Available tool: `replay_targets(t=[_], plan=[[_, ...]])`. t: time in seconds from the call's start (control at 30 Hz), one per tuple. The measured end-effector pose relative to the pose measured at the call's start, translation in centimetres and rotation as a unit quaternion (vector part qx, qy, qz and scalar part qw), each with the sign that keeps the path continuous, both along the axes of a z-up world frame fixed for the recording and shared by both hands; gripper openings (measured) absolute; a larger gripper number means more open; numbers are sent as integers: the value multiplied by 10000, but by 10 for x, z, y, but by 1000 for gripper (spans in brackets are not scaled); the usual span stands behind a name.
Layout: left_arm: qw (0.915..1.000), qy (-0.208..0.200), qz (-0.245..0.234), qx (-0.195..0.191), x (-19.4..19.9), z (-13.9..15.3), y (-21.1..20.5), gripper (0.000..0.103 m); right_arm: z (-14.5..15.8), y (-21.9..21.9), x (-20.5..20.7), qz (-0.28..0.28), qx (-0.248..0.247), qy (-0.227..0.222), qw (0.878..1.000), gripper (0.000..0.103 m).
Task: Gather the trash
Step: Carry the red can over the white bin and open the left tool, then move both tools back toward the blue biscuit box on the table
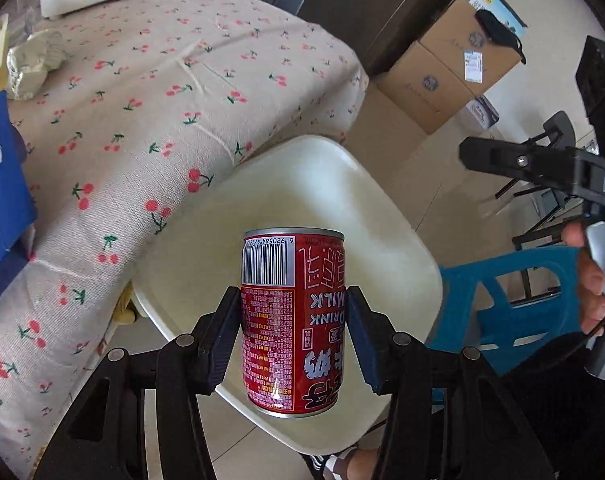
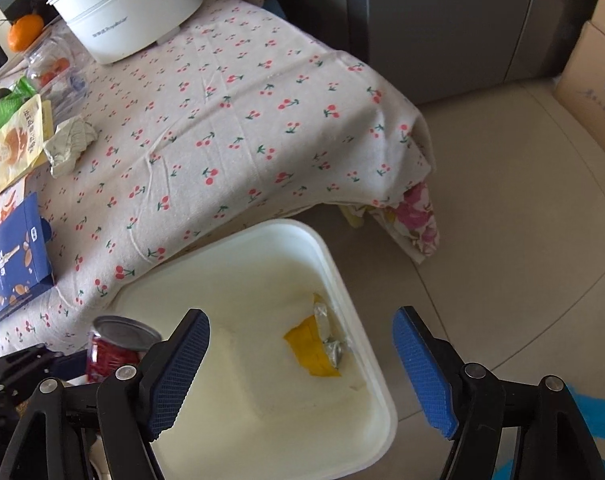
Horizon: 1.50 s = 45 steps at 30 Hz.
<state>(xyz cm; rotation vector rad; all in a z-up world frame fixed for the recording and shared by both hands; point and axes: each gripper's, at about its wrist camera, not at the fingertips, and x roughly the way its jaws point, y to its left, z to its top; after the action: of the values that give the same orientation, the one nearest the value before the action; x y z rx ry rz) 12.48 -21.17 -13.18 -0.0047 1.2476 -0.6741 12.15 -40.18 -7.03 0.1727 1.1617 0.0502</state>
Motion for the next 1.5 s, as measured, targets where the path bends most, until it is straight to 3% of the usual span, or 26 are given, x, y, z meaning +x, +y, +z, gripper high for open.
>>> replay_targets(t=[0.13,0.23,0.47,0.57,0.8,0.93,1.07,1.3,1.5], plan=[[9994,39,-41,331,7,-21,-7,55,-8,-6,1,-62,-136,110,9998,80],[9994,78,-94,332,8,-26,-8,55,-12,-9,1,-91,-182,179,9996,80],[9996,23,-122,260,2,-14,1,55,1,-12,-5,-183,-227,12,9996,80],[9997,-108,-61,195,-3,4,16,61,6,-12,-7,-217,-254,-25,9994,81],[9970,-671,373,63,-21,62,77,83,21,2,-10,-102,-413,-219,9989,82],[9919,-1069,678,142,-35,92,123,91,26,22,-7,23,-436,-294,9986,83],[9853,-1221,1186,166,-38,113,179,100,31,56,-3,313,-446,-388,9978,85],[9696,-1226,2078,398,-37,118,270,103,30,129,9,878,-413,-450,9943,87],[9621,-1143,2412,563,-32,111,311,103,21,198,20,1485,-381,-416,9873,87]])
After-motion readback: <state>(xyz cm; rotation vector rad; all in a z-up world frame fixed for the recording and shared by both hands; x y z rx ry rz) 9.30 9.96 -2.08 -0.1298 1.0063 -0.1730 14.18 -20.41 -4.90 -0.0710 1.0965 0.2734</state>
